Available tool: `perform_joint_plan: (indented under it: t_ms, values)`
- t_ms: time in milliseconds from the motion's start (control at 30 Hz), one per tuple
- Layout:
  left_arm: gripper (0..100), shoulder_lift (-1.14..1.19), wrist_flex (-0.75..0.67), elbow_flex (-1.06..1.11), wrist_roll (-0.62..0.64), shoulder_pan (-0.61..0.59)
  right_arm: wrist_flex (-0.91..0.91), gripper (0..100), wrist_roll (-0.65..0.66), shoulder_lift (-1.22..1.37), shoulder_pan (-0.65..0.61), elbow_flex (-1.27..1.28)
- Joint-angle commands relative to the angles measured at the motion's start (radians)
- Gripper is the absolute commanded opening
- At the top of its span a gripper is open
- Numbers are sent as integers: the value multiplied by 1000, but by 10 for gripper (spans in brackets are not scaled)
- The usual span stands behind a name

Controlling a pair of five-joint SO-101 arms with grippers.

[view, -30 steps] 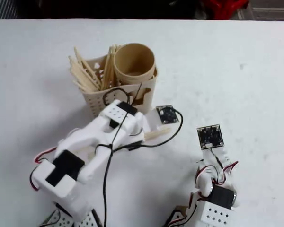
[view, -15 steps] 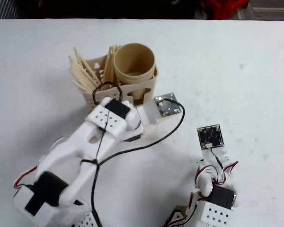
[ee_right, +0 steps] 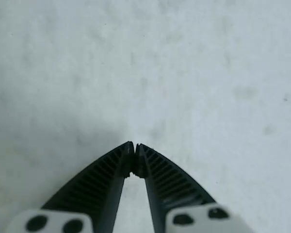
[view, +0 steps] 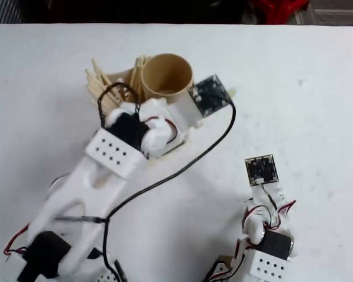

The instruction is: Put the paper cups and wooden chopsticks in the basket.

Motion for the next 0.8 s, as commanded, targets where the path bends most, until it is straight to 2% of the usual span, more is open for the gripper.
perform_joint_plan:
  t_ms: [0,167,433,567,767]
  values:
    - [26,-51,11,-166,43,28,-13,18,-8,-7,-2,6]
    - [20,-50,5,-304,57,70,-13,18,-8,-7,-2,6]
    - [21,-50,9,-543,91,50,-13,18,-8,-7,-2,6]
    - [21,-50,2,-629,112,-15,-13,18,-6,-7,-2,6]
    - [21,-50,-89,-644,164,-183,-13,18,-6,-7,-2,6]
